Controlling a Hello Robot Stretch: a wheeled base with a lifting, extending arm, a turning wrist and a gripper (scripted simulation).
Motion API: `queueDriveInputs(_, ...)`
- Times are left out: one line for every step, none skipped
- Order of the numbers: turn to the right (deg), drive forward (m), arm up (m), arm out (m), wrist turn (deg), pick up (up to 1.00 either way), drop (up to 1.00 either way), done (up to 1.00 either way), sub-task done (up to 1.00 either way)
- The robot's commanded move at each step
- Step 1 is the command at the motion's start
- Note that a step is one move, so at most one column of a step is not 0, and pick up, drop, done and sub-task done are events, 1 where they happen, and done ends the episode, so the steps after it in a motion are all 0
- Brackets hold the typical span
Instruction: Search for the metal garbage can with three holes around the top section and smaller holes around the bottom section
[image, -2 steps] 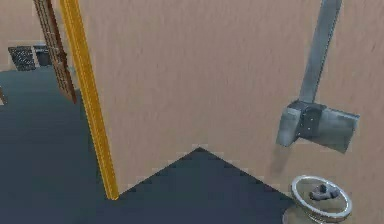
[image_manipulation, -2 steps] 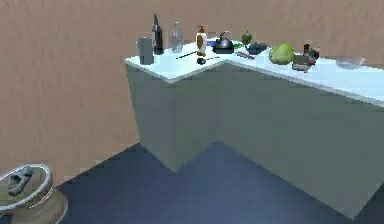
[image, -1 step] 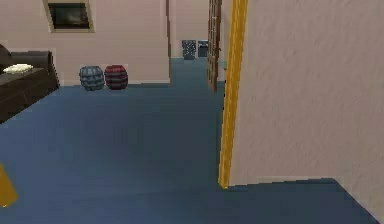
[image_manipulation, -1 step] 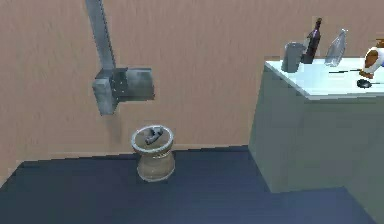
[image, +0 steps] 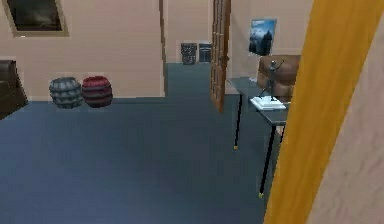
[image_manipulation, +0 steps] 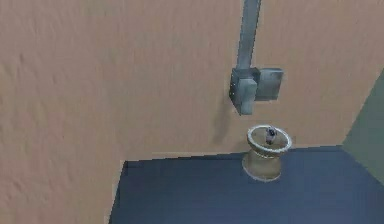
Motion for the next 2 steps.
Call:
queueDriveInputs(-6.0,0.0,0.0,0.0,0.0,0.0,0.0,0.0,0.0)
queueDriveInputs(0.0,0.7,0.0,0.0,0.0,0.0,0.0,0.0,0.0)
